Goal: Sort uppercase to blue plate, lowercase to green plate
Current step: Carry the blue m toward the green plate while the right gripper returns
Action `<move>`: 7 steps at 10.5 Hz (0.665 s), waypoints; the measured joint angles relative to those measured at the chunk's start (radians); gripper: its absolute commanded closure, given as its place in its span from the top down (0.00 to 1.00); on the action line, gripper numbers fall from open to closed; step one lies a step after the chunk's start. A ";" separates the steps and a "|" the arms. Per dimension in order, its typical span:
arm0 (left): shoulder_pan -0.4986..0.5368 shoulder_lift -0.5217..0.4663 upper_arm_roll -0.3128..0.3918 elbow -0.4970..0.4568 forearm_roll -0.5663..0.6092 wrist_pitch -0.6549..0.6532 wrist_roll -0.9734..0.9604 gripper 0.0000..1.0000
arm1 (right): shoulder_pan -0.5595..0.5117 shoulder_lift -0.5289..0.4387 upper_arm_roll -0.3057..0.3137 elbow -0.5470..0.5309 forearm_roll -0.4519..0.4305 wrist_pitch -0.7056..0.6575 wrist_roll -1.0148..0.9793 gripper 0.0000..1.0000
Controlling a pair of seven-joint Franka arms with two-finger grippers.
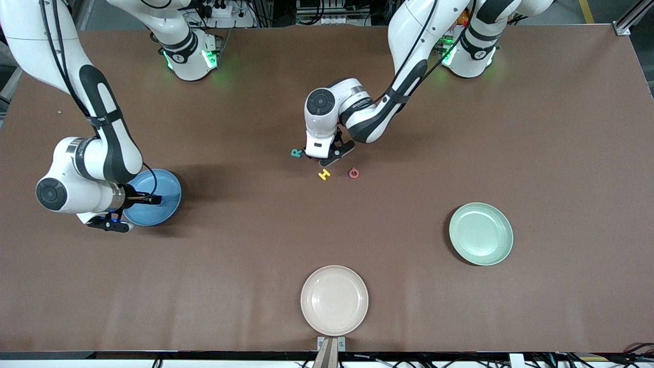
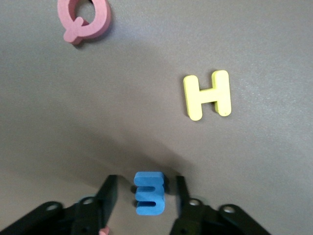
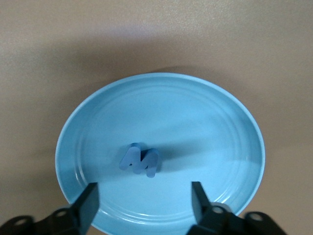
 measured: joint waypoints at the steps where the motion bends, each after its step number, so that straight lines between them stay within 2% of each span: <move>1: 0.000 0.000 0.000 0.000 0.000 0.001 0.000 0.21 | 0.000 0.000 0.000 0.002 0.000 -0.011 -0.006 1.00; 2: 0.000 0.000 0.000 0.000 0.000 0.003 0.000 0.03 | 0.001 -0.004 0.001 0.006 0.000 -0.031 -0.006 1.00; 3: 0.000 0.000 0.000 0.001 0.001 0.006 0.000 0.00 | 0.002 -0.014 0.002 0.013 0.000 -0.058 -0.006 1.00; 5: 0.000 -0.001 0.004 0.002 0.015 0.006 -0.001 0.00 | 0.014 -0.055 0.010 0.018 0.000 -0.115 0.004 1.00; 7: 0.004 -0.016 0.047 0.017 0.039 0.009 -0.004 0.00 | 0.049 -0.099 0.018 0.019 0.010 -0.169 0.059 1.00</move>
